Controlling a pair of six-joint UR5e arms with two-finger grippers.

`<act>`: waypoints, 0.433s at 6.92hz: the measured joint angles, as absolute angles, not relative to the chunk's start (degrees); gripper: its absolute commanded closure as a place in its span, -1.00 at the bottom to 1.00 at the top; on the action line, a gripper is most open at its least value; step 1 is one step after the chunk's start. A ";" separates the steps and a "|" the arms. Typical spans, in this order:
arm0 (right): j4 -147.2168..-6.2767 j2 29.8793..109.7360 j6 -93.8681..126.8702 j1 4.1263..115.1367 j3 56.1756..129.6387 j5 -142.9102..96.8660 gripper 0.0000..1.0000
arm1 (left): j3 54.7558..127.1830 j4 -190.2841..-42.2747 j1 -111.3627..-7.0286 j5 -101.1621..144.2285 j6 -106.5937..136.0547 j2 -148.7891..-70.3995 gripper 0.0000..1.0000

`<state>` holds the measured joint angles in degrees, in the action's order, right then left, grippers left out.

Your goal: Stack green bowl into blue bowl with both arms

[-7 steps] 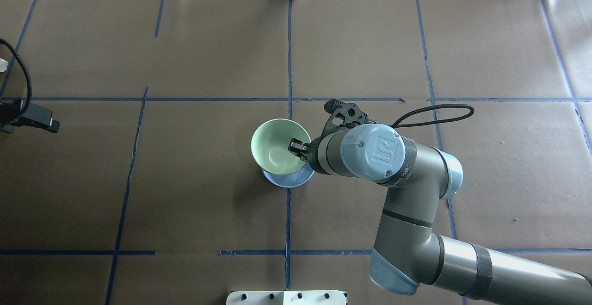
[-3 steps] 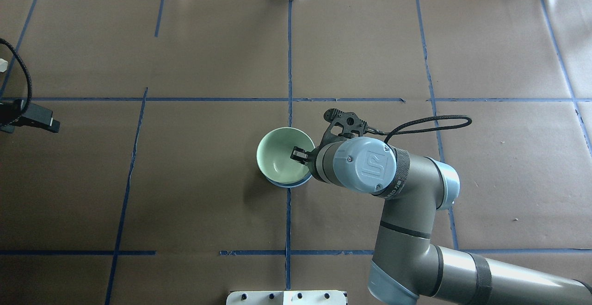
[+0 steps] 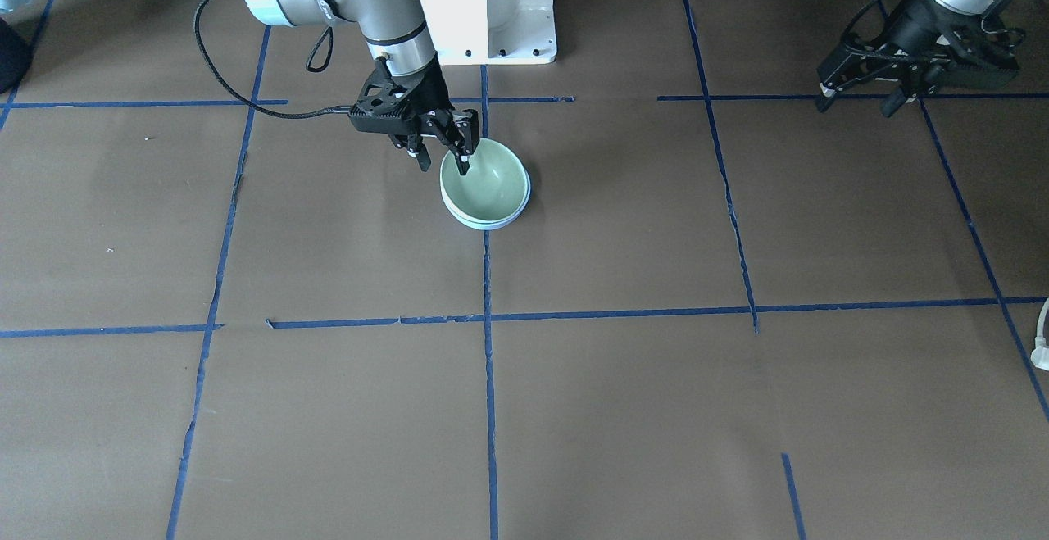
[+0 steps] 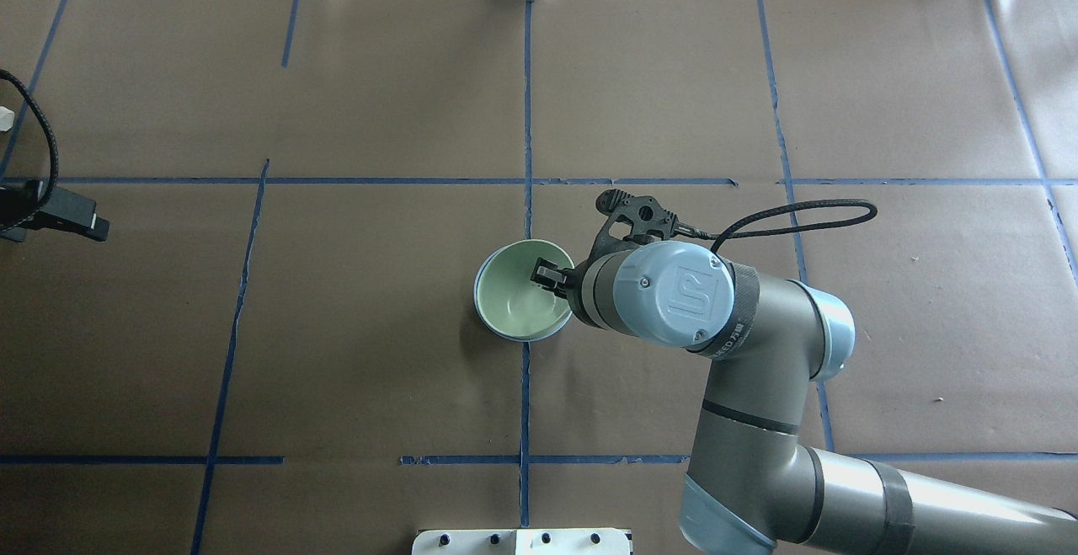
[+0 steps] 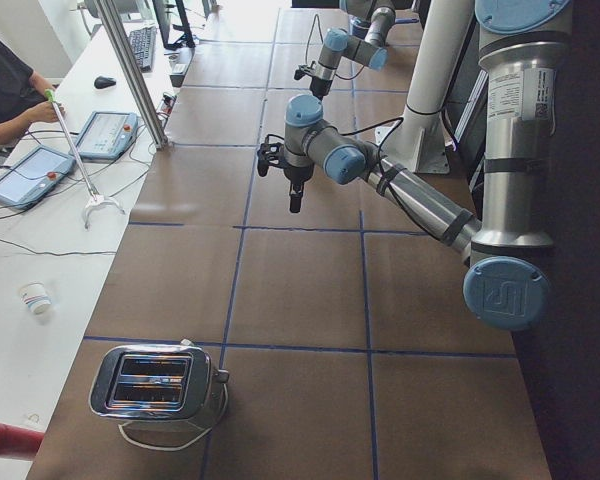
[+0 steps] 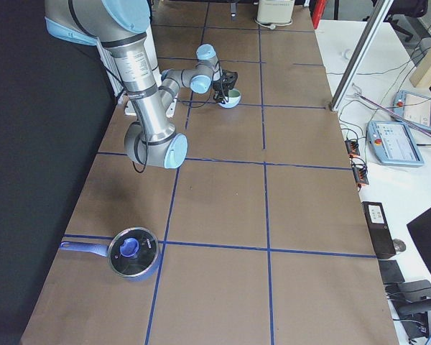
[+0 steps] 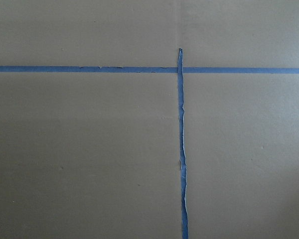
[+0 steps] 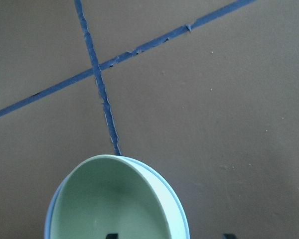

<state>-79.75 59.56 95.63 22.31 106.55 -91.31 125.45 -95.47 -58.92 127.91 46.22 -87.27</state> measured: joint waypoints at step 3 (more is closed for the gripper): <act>-82.52 71.99 84.34 31.81 118.82 -101.04 -1.00 | 124.88 -95.14 -63.53 127.99 33.05 -82.87 -1.00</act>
<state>-82.52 71.99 84.34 31.81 118.82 -101.04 124.88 -95.14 -63.53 127.99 33.05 -82.87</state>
